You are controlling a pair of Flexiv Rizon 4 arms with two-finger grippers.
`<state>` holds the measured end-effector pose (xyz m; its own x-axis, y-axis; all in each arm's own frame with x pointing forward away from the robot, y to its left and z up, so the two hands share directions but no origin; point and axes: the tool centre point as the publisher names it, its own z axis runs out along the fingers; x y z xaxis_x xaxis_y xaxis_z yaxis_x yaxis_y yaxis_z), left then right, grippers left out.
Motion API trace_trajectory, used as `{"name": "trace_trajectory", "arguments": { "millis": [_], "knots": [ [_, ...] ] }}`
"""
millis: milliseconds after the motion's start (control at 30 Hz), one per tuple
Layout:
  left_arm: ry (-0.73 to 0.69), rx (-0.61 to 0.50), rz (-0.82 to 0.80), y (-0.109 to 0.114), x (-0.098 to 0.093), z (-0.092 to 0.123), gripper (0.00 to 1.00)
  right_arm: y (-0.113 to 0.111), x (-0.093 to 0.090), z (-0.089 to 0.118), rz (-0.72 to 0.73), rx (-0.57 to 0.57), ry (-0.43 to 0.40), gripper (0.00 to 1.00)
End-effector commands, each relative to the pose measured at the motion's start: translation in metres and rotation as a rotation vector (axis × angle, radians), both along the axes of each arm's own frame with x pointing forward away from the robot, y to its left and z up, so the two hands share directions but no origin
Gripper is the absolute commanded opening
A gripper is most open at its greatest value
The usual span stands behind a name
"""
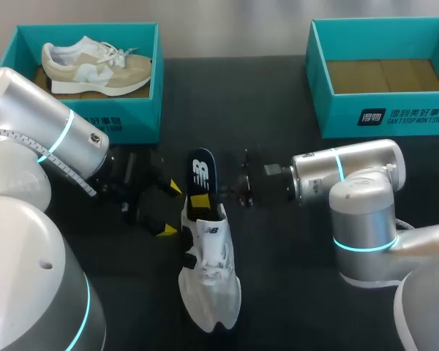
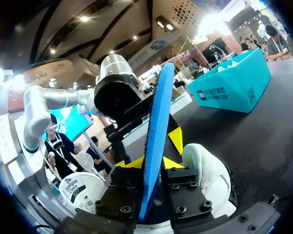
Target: Take the shoe out of the shoebox, open the shoe tongue, remove and reinsert the insole, then place the shoe into the shoebox
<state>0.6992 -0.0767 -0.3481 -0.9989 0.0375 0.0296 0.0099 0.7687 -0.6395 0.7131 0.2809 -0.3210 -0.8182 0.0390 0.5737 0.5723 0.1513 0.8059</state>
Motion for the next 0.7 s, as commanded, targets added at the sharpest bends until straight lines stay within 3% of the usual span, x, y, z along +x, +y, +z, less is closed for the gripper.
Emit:
{"name": "trace_trajectory", "arguments": {
  "millis": [33,67,233,467,700],
  "knots": [
    [-0.001,0.001,0.000,0.000,0.000,0.000,1.00,0.000,0.001,0.003,-0.015,-0.001,0.006,0.07],
    [-0.001,0.001,0.000,0.000,0.000,0.000,1.00,0.000,0.003,0.002,-0.010,0.005,0.013,0.00],
    [-0.001,0.001,0.000,0.000,0.000,0.000,1.00,0.001,0.002,-0.009,0.000,0.016,0.080,0.00],
    [-0.001,0.001,0.000,0.000,0.000,0.000,1.00,-0.001,-0.015,-0.026,0.000,0.027,0.192,0.00],
    [-0.001,0.001,0.000,0.000,0.000,0.000,1.00,0.000,-0.032,-0.031,-0.002,0.027,0.222,0.00]
  ]
}}
